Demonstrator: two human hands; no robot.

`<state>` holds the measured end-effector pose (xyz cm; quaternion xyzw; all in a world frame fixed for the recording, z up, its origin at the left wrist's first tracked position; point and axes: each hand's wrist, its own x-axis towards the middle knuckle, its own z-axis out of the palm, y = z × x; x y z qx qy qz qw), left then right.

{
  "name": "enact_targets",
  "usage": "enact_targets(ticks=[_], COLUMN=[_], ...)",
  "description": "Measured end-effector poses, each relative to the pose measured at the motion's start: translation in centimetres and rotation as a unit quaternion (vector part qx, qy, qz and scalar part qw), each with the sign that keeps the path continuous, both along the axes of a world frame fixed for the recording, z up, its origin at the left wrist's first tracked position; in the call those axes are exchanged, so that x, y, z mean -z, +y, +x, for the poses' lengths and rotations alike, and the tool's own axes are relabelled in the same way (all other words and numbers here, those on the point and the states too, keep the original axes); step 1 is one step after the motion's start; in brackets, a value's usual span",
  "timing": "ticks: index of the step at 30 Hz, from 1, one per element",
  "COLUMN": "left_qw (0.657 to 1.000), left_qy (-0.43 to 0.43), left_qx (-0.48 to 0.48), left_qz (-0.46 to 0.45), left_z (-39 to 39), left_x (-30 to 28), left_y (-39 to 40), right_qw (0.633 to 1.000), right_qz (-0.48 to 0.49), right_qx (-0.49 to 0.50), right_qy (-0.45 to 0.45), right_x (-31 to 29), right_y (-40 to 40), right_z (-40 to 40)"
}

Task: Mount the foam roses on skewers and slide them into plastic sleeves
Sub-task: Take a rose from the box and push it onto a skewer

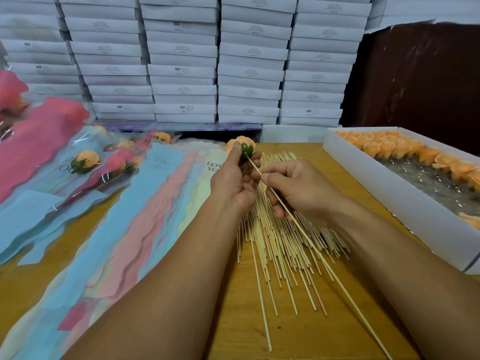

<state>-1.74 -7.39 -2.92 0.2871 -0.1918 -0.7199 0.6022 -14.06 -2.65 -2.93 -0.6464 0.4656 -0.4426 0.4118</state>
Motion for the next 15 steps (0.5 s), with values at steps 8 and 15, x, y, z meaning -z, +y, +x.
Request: enact_targets(ticks=[8, 15], left_qw=[1.000, 1.000], left_qy=[0.016, 0.011], left_qx=[-0.011, -0.011], left_qz=[0.004, 0.006], left_z=[-0.13, -0.19], left_x=[0.01, -0.04], left_y=[0.03, 0.07], right_qw=[1.000, 1.000], right_qz=[0.002, 0.006], right_qx=[0.004, 0.006], right_qy=[-0.001, 0.002], right_x=[-0.14, -0.28], right_y=[0.14, 0.29], right_z=[0.05, 0.15])
